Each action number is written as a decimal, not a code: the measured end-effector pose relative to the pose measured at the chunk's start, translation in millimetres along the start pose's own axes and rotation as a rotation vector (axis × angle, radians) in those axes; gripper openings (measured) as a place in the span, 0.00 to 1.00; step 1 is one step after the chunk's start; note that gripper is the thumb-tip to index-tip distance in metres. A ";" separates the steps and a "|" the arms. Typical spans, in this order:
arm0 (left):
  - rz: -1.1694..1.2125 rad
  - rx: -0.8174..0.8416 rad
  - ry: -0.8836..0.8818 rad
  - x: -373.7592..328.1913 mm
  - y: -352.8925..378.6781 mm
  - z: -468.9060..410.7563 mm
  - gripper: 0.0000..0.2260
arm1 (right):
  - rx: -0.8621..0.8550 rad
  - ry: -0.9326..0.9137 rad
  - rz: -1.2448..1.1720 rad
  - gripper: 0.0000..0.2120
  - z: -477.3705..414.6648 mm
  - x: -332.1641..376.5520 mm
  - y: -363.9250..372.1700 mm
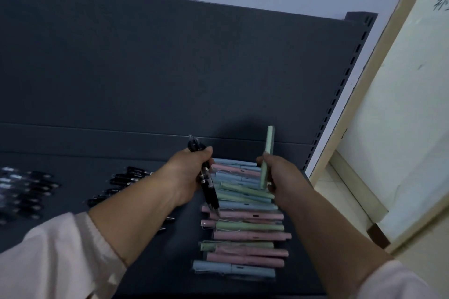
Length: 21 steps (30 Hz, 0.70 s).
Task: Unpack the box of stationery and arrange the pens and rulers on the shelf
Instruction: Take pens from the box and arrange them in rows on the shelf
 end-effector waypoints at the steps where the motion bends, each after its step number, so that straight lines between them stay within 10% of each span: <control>1: -0.027 -0.005 0.015 -0.5 -0.8 -1.1 0.04 | 0.018 0.001 -0.027 0.10 -1.4 -0.8 1.0; 10: 0.023 -0.024 -0.036 -2.1 -10.5 -3.7 0.03 | 0.197 0.053 -0.157 0.04 -9.3 -10.6 14.5; 21: 0.158 -0.022 -0.066 -1.4 -12.8 -6.6 0.03 | -0.234 -0.122 -0.025 0.09 -17.2 -2.6 -17.8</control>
Point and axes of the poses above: each hand's wrist, its own z-axis away from the middle knuckle, its own y-axis out of the palm, x = y × z, the point moved 4 cm from there along -z, towards the middle knuckle, and after that the axes turned 15 degrees about y, right-handed, at the moved point
